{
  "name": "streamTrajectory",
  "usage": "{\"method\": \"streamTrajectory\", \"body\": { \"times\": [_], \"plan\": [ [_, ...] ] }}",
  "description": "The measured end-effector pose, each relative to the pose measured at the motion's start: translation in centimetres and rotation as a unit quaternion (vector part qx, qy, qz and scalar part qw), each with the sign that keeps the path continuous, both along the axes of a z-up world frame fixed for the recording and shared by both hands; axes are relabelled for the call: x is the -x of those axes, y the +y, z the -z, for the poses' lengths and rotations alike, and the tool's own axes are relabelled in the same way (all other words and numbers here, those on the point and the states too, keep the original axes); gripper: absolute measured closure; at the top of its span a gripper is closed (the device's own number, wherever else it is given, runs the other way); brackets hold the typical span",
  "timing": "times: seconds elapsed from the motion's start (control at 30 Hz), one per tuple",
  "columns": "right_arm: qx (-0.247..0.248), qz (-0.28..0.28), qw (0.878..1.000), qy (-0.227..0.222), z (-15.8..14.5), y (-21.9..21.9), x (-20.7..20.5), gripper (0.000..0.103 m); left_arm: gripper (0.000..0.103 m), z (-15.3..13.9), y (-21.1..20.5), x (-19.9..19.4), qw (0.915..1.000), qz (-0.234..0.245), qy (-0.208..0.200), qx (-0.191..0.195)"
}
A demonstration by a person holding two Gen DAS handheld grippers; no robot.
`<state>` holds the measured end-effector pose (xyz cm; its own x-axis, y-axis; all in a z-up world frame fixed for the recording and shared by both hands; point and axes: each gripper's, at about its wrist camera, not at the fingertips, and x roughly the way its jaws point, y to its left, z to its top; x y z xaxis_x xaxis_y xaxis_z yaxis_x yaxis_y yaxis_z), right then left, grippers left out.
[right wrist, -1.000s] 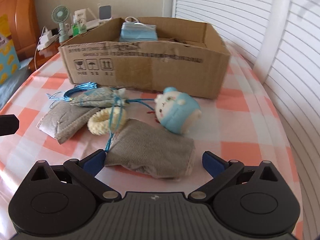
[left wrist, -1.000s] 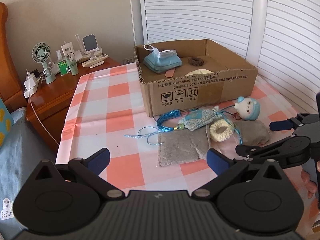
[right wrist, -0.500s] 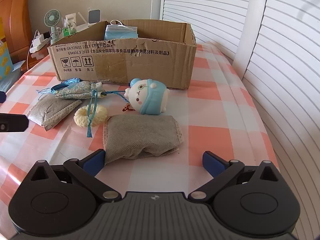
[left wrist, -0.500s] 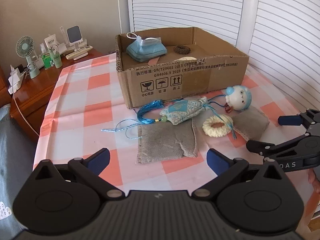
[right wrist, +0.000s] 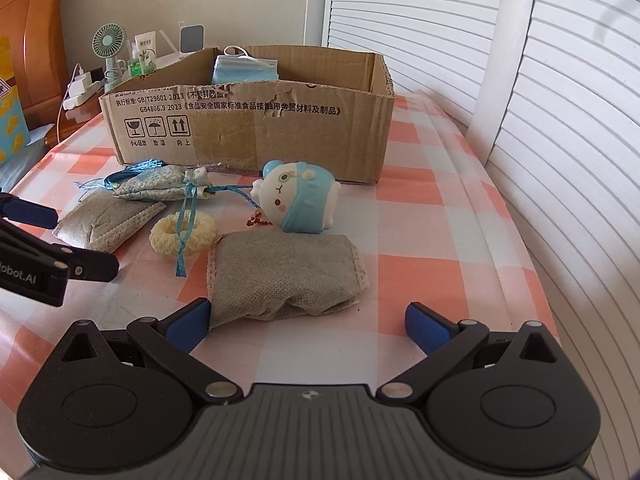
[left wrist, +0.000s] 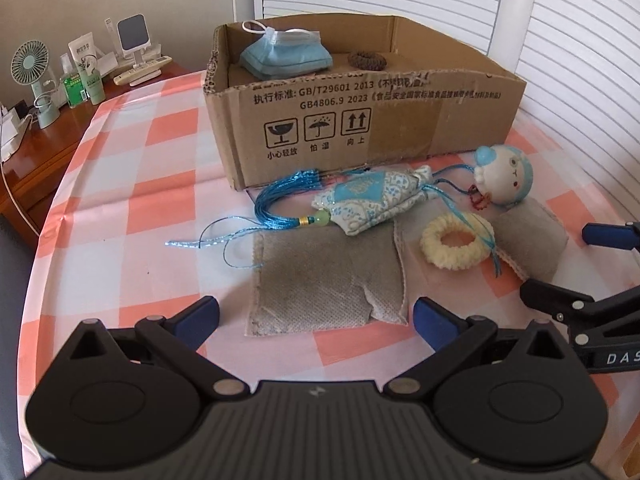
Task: Organize soft objects
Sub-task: 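Withdraw both grippers from the box toward the grey pouches on the table, then close left gripper on large grey pouch while right gripper closes on smaller grey pouch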
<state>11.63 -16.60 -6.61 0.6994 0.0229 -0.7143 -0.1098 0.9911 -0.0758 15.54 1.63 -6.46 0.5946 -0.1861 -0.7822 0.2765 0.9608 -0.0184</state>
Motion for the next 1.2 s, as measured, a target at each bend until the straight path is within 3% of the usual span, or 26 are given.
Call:
{"method": "streamTrajectory", "body": {
  "times": [0.37, 0.47, 0.53, 0.67, 1.0, 1.2],
  "plan": [
    [0.000, -0.013, 1.000, -0.006, 0.1, 0.2, -0.4, 0.000, 0.002, 0.1, -0.2, -2.6, 0.9999, -0.002, -0.008, 0.012],
    [0.000, -0.012, 1.000, -0.007, 0.1, 0.3, -0.4, 0.000, 0.012, -0.2, -0.2, -2.3, 0.9998, 0.000, -0.014, 0.017],
    [0.000, -0.013, 1.000, -0.007, 0.1, 0.3, -0.4, 0.000, 0.034, -0.6, -0.2, -2.0, 0.9996, 0.008, -0.021, 0.016],
    [0.000, -0.013, 1.000, -0.006, 0.1, 0.4, -0.5, 0.000, 0.042, -1.1, 0.6, -1.1, 0.9994, 0.015, -0.010, 0.029],
    [0.001, -0.017, 1.000, -0.006, 0.1, 0.4, -0.4, 0.000, 0.040, -1.3, 3.3, 2.9, 0.9997, 0.000, 0.004, 0.025],
    [0.001, -0.033, 0.999, 0.000, 0.1, 0.7, -0.7, 0.000, 0.027, -1.1, 2.8, 3.3, 0.9998, 0.003, 0.002, 0.019]
  ]
}}
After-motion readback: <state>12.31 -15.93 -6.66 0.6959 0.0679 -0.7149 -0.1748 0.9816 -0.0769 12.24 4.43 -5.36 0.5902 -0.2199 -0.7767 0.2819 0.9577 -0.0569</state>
